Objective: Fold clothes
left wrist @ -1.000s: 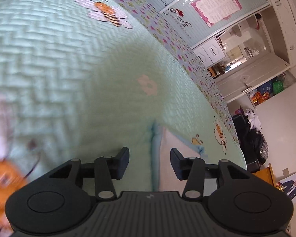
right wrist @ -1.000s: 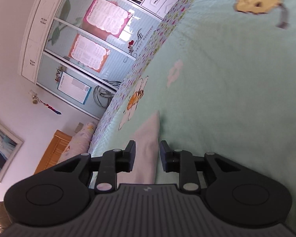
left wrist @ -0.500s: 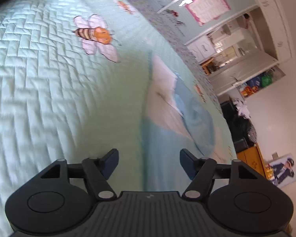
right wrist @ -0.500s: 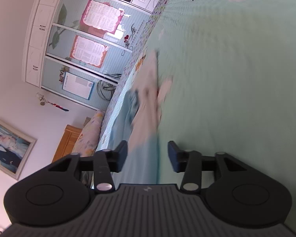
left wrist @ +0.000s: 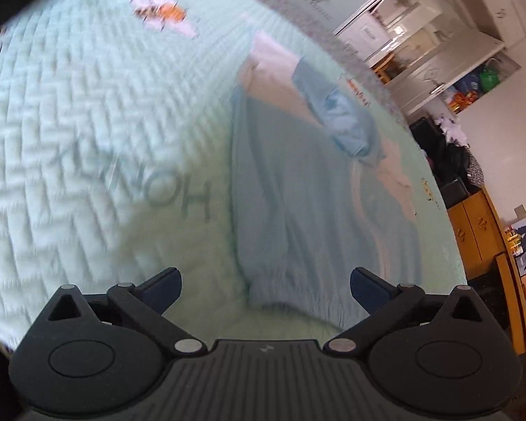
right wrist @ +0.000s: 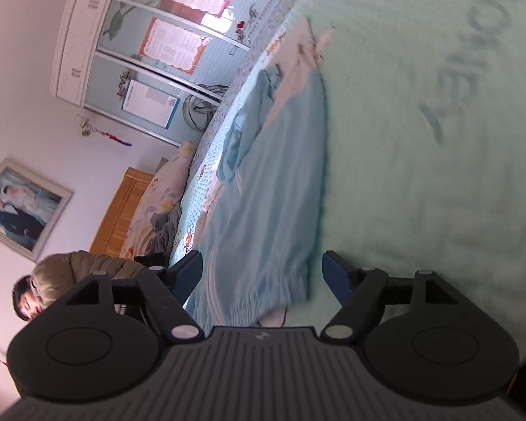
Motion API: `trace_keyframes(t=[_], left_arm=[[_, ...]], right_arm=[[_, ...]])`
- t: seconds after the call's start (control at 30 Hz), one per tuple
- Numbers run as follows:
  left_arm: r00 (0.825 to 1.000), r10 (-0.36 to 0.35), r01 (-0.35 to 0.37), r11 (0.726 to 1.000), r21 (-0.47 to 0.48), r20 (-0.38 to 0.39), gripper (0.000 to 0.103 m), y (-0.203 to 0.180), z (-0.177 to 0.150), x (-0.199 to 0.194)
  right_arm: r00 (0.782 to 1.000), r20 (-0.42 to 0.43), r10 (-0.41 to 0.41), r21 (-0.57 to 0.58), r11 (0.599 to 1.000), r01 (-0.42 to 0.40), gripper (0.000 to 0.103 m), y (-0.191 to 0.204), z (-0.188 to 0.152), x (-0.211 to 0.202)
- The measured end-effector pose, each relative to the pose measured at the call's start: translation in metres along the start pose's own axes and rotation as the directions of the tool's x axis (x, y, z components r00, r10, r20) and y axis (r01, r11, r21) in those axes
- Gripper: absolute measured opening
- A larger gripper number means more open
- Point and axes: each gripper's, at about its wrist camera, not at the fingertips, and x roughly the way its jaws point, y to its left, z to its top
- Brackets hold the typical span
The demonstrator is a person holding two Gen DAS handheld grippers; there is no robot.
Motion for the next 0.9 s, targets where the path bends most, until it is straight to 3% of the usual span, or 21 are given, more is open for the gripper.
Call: trace_keyframes(t=[0.23,0.33,0.63,0.9], left_arm=[[0.999,-0.037,0.036,0.999,-0.037,-0.034,0.102,0.0,-0.005,0.004],[0.999,-0.041,0.042,0.999,0.012,-0.031,0.102,-0.009,-0.01,0.006],[0.991,0.127,-0.121,0.983,0.138,-0.038,0.102,-0.03,-0.011,0.011],[0.961,0.275,-0.261,0.931,0.255,-0.021,0.102,-0.049,-0.012,0.014]], right_arm=[[1.0,0.014,0.013,0.021,1.0,-0.013,0.083,0.004,-0.013,-0.004],[1.0,0.017,0.018,0.02,1.0,-0.018,0.087,0.005,-0.015,-0.003],[1.0,0.013,0.018,0.019,1.0,-0.019,0.088,0.004,-0.024,-0.002],[1.0,0.015,0.012,0.013,1.0,-0.012,0.089,0.004,-0.028,-0.006]])
